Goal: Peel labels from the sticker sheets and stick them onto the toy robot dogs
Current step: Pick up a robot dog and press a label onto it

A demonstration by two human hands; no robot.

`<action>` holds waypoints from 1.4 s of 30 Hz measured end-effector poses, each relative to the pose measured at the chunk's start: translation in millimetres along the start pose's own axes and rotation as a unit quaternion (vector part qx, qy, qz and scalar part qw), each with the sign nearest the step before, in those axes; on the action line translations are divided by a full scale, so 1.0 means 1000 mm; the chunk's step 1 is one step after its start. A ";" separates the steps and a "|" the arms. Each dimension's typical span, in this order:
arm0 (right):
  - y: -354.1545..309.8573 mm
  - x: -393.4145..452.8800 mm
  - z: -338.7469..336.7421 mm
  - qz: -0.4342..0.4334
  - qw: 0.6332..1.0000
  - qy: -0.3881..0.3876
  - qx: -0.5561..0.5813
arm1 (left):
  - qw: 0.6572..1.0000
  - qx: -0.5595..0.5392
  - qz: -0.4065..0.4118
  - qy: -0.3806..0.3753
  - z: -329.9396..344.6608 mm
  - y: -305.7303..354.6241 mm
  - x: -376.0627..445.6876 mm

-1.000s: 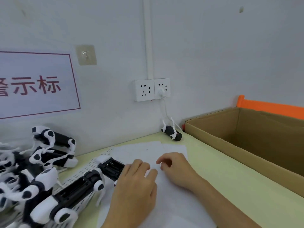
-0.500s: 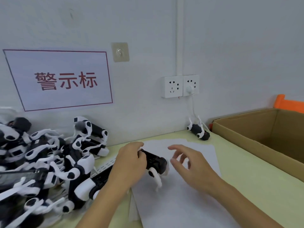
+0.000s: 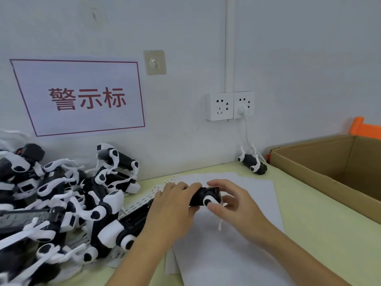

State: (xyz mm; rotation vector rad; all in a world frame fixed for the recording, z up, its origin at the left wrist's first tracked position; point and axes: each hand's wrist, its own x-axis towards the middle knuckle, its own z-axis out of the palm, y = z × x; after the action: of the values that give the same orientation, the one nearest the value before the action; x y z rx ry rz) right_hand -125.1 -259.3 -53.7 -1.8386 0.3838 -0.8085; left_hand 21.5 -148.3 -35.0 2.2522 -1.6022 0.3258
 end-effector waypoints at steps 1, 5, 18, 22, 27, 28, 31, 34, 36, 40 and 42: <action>0.000 0.002 -0.004 0.021 1.000 0.006 0.013 | 1.000 0.011 0.002 0.008 0.001 0.001 -0.001; 0.012 0.011 -0.033 0.159 0.966 0.130 -0.160 | 0.999 0.038 0.002 0.036 0.006 0.003 -0.003; 0.017 0.015 -0.055 0.316 0.843 0.061 -0.431 | 0.988 0.118 -0.078 0.059 0.012 0.006 -0.006; 0.013 0.015 -0.081 0.323 0.844 0.062 -0.425 | 0.987 0.127 -0.086 0.056 0.011 0.006 -0.006; 0.009 0.005 -0.128 0.233 0.912 0.066 -0.330 | 0.983 0.159 -0.084 0.042 0.010 0.009 -0.006; 0.007 0.002 -0.137 0.221 0.920 0.089 -0.311 | 0.982 0.164 -0.083 0.036 0.010 0.009 -0.006; 0.005 -0.002 -0.158 0.189 0.930 0.171 -0.265 | 0.981 0.175 -0.084 0.024 0.010 0.010 -0.007; 0.005 -0.004 -0.173 0.167 0.932 0.254 -0.199 | 0.981 0.177 -0.083 0.009 0.007 0.011 -0.006; 0.005 -0.004 -0.178 0.143 0.930 0.292 -0.171 | 0.984 0.161 -0.079 -0.004 0.003 0.013 -0.006; -0.004 -0.002 -0.171 0.097 0.939 0.314 -0.102 | 0.996 0.055 -0.037 0.054 -0.010 0.024 -0.003; -0.012 -0.001 -0.163 0.084 0.949 0.296 -0.066 | 0.989 -0.084 -0.030 0.117 -0.016 0.029 -0.001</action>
State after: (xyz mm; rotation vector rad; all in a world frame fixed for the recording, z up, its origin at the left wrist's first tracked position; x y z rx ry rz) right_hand -238.8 -367.2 -5.6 -1.6233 0.9830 -1.2323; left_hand -6.4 -149.0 -16.4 2.0468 -1.3858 0.4061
